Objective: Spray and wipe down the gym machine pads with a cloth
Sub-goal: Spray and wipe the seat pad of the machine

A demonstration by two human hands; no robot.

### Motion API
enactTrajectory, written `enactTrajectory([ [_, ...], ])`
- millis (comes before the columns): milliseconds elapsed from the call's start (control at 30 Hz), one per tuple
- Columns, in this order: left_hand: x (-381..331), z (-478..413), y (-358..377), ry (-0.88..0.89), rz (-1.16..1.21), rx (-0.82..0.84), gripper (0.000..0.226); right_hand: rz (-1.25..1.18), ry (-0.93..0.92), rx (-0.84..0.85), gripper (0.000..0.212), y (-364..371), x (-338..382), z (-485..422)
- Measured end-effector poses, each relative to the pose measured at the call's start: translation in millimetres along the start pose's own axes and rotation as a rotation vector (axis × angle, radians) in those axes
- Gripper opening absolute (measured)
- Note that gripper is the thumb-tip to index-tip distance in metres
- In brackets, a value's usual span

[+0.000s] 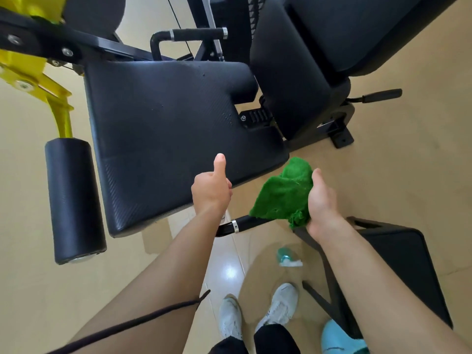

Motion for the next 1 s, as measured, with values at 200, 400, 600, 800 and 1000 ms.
enactTrajectory([
  [200,-5.8,-13.5,25.3,-0.066,-0.219,0.103,0.079,-0.023,0.044,-0.001,0.049,-18.9,-7.0,-11.9],
  [400,-22.9,-21.7,30.7,-0.026,-0.378,0.133,0.056,-0.036,0.045,-0.039,0.045,-9.3,0.5,-22.5],
  [600,-14.8,-12.7,-11.9,-0.07,-0.194,0.078,0.078,-0.023,0.001,0.026,0.051,35.7,10.9,-25.2],
  [800,11.5,-2.4,-65.4,-0.191,-0.047,-0.026,0.056,0.042,-0.046,0.068,0.038,77.6,21.1,-26.4],
  [1000,-5.1,-7.9,-71.6,-0.055,0.009,-0.002,0.07,0.702,-0.649,-0.096,0.041,95.1,82.4,-38.6],
])
Point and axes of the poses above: each hand's wrist, its own z-axis away from the middle knuckle, its own y-axis out of the palm, x = y × z, the point moved 8 cm from there along -z, towards the middle knuckle, and after that the axes turned 11 degrees about x, right-handed, at the moved point
